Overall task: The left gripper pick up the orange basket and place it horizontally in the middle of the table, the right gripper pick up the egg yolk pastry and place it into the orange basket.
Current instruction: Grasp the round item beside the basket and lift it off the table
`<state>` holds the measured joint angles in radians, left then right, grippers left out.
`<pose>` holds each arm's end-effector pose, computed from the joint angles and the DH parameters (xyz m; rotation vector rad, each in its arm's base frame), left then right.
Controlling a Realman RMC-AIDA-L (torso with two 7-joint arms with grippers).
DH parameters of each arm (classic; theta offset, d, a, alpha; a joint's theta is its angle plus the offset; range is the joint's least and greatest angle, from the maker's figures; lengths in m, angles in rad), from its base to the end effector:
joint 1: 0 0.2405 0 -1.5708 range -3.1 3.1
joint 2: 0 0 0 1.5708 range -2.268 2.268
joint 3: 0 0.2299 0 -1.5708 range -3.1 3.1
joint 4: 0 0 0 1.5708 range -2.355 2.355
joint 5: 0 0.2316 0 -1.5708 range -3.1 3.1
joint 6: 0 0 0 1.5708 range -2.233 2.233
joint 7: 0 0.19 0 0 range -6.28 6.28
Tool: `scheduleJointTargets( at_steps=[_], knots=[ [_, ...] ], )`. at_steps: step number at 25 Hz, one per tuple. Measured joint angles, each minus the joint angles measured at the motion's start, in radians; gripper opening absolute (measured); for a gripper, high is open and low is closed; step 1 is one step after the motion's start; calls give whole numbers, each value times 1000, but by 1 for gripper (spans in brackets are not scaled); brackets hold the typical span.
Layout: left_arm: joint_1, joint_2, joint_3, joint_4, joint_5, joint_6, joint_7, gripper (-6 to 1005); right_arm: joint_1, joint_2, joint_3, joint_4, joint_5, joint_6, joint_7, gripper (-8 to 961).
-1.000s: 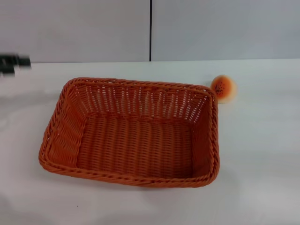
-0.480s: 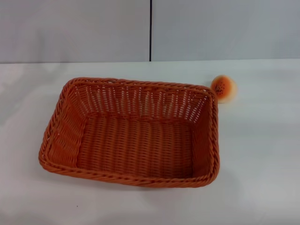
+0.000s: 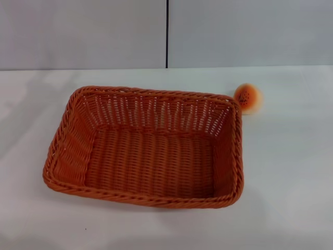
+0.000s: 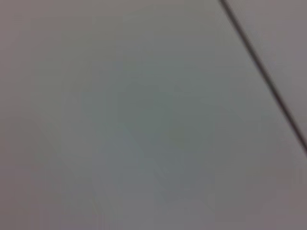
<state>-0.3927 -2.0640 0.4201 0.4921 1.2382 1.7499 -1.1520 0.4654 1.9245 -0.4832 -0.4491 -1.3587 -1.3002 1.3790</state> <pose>-0.2480 0.3424 0.1177 -1.7824 -0.3873 -1.4742 0.3054 0.4125 0.1312 -1.7604 0.8352 1.1479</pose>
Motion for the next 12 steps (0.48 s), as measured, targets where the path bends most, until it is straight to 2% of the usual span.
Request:
scheduleJointTargets(
  at_steps=[12],
  knots=[
    [-31, -2, 4, -158, -4, 25, 244, 694, 83, -26, 0, -42, -380, 49, 160, 784]
  ],
)
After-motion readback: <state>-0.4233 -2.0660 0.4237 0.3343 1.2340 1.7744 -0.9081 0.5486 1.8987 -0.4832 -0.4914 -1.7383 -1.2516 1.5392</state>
